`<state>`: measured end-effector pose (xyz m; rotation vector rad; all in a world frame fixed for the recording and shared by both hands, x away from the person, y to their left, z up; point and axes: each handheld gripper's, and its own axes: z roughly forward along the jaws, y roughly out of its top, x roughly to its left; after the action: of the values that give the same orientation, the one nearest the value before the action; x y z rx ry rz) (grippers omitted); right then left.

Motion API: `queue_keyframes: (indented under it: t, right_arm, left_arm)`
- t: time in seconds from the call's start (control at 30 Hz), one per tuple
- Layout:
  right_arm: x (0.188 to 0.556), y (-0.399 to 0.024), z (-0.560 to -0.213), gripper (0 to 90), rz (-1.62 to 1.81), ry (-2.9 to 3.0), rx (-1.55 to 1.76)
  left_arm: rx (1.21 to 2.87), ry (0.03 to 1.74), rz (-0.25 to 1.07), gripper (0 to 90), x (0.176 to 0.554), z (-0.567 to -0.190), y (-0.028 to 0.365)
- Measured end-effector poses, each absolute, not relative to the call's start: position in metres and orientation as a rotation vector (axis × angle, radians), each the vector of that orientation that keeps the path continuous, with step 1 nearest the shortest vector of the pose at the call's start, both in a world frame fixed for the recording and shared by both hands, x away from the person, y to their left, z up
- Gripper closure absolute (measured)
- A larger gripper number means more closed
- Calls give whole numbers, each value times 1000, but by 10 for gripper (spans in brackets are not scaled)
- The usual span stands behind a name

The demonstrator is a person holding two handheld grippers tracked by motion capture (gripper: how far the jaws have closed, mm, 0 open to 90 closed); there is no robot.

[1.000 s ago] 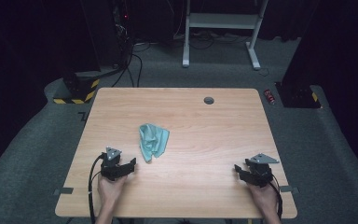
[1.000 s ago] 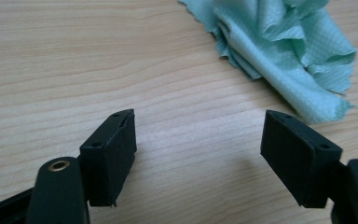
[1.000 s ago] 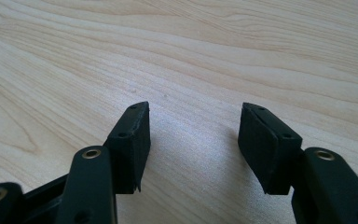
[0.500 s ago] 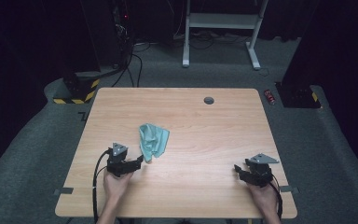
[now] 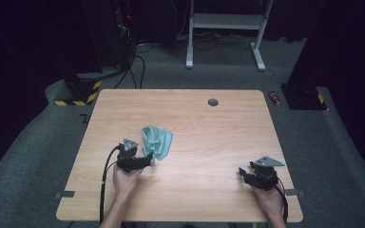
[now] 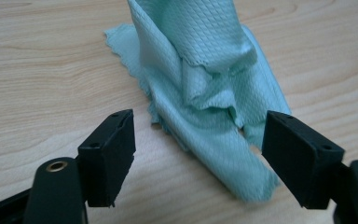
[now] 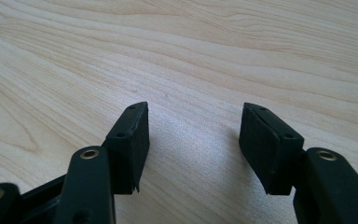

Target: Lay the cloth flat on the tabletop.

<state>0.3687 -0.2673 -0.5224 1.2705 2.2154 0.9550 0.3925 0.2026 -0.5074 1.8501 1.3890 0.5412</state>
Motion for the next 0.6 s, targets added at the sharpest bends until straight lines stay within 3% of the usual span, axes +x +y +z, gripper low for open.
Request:
queue_keyframes:
  t: [0.6]
  right_arm:
    - [369, -267, -522, 425, 956, 2217, 1267]
  left_arm:
    - [1875, 1459, 539, 275, 426, -513, 194]
